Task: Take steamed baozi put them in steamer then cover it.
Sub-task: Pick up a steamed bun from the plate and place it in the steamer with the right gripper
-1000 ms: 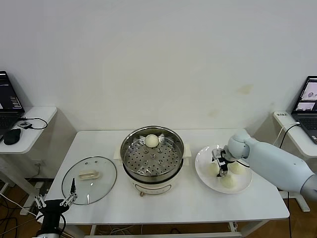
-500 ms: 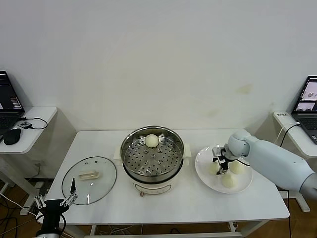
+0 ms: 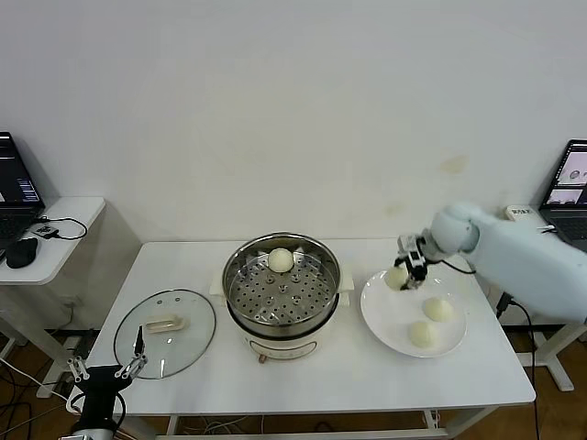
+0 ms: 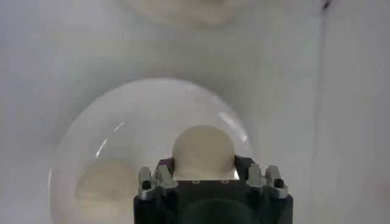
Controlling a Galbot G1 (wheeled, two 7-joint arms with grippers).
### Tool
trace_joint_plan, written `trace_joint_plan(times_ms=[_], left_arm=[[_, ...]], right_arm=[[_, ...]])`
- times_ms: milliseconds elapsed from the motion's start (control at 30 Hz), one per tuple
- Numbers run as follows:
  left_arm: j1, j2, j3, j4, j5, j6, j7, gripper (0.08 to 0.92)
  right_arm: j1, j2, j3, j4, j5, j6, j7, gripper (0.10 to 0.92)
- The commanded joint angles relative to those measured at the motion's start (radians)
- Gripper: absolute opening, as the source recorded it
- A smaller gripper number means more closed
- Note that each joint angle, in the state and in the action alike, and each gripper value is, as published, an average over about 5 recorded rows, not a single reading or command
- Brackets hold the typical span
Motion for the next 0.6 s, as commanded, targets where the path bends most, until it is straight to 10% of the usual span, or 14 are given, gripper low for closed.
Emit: trace_joint_plan(times_ms=[33,600], left_arm=[[-0.002,0.002,-0.001,0.001,-0.001,0.001,0.000,0.823],[-0.009,0.006,-0.012,0.006,-0.004,0.001,0.000,0.823]], right_arm=[[0.326,0.092,-0.154,0.091,0.255,-0.085,0.039,0.626],[0.180,0.547,-0.181,0.007,0.503,-0.311,0.221,0.635]])
